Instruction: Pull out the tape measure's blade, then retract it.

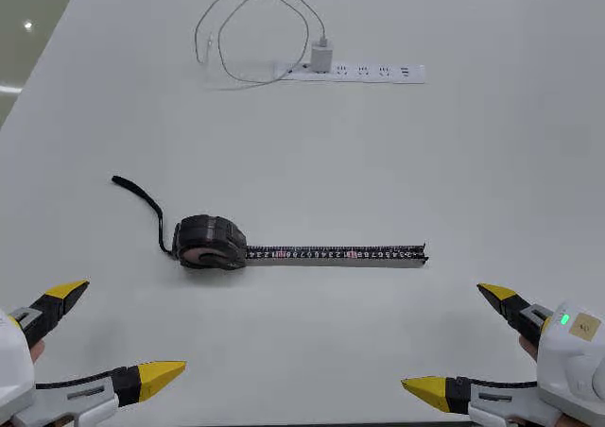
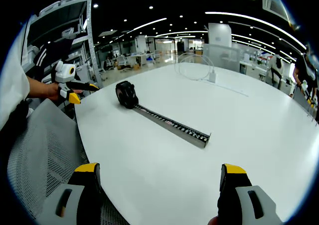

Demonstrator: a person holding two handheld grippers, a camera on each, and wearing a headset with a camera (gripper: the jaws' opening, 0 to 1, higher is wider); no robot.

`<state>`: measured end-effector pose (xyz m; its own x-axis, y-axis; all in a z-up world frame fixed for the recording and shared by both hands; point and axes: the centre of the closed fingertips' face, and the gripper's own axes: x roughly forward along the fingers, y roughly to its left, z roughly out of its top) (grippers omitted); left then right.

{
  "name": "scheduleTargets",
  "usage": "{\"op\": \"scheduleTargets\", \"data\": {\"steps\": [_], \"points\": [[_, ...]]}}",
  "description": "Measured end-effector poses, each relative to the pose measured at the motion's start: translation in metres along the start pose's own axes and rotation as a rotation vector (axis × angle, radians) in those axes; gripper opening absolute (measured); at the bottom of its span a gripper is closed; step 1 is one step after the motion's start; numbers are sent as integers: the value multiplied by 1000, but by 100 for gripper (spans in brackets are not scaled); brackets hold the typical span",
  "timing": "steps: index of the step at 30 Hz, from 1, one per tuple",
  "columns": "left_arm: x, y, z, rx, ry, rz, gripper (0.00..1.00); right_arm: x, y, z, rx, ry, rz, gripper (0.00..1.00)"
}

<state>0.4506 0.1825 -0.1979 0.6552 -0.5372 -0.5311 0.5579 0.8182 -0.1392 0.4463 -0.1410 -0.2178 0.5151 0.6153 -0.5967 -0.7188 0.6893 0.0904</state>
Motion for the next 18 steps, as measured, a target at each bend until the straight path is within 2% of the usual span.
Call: {"op": "scheduleTargets", "data": {"steps": [18], "points": [[1,0,2,-6,-4,3,98,1,-1,0,-1,-1,1,99]]}}
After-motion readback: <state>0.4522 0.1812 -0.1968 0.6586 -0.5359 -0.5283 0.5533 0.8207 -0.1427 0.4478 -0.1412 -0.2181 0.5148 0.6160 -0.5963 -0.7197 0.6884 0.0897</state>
